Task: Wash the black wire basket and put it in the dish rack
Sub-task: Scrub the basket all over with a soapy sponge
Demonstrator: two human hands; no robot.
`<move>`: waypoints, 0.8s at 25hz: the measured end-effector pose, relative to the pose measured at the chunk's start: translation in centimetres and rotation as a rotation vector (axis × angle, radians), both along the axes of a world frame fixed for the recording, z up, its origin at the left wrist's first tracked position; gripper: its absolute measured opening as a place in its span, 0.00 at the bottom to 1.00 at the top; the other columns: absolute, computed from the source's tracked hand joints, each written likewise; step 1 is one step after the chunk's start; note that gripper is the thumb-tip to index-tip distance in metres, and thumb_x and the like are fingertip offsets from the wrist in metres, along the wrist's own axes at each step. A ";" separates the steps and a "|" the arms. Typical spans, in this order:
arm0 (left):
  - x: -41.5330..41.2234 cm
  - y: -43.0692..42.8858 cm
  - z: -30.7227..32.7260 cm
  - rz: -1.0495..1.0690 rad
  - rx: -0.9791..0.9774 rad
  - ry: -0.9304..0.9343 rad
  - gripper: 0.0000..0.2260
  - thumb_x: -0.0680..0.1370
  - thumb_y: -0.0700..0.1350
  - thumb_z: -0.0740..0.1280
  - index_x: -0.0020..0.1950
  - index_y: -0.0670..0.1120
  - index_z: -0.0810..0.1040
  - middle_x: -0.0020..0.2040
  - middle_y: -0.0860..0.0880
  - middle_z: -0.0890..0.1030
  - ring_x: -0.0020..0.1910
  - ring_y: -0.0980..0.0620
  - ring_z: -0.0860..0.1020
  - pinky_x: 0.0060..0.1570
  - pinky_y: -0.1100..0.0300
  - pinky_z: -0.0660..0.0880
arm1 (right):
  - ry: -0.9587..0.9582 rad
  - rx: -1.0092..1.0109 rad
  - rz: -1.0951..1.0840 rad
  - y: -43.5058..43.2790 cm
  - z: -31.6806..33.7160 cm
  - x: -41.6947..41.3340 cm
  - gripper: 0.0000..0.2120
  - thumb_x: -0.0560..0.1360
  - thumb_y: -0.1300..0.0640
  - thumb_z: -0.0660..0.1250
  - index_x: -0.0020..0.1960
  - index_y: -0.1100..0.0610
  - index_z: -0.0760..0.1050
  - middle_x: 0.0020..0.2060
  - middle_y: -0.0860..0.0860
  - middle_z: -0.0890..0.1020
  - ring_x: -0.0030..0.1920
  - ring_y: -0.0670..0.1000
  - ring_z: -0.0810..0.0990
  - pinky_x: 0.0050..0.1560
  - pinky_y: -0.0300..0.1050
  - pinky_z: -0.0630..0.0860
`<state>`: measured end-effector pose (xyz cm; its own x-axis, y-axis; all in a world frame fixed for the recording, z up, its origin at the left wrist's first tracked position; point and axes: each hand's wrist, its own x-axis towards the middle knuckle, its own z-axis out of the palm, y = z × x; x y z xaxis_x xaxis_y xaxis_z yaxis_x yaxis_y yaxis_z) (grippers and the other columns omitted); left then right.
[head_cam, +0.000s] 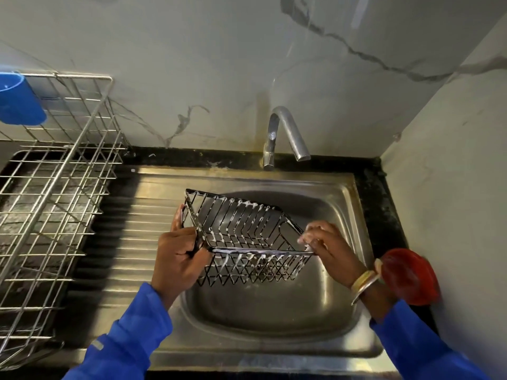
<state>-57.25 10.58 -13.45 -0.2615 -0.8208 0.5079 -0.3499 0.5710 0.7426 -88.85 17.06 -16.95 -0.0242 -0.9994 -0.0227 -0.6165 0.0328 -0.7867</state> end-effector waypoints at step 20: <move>-1.7 0.3 -0.5 -0.211 -0.195 0.000 0.19 0.74 0.37 0.65 0.24 0.43 0.66 0.21 0.49 0.67 0.26 0.58 0.62 0.52 0.55 0.78 | 0.099 0.339 -0.288 -2.9 2.3 -0.7 0.12 0.64 0.54 0.80 0.42 0.53 0.80 0.36 0.44 0.80 0.38 0.43 0.79 0.35 0.32 0.71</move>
<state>-58.97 10.93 -13.93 -0.4163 -0.6349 0.6509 -0.2076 0.7633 0.6118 -89.54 14.16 -14.68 -0.3186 -0.8882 -0.3311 -0.6165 0.4595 -0.6393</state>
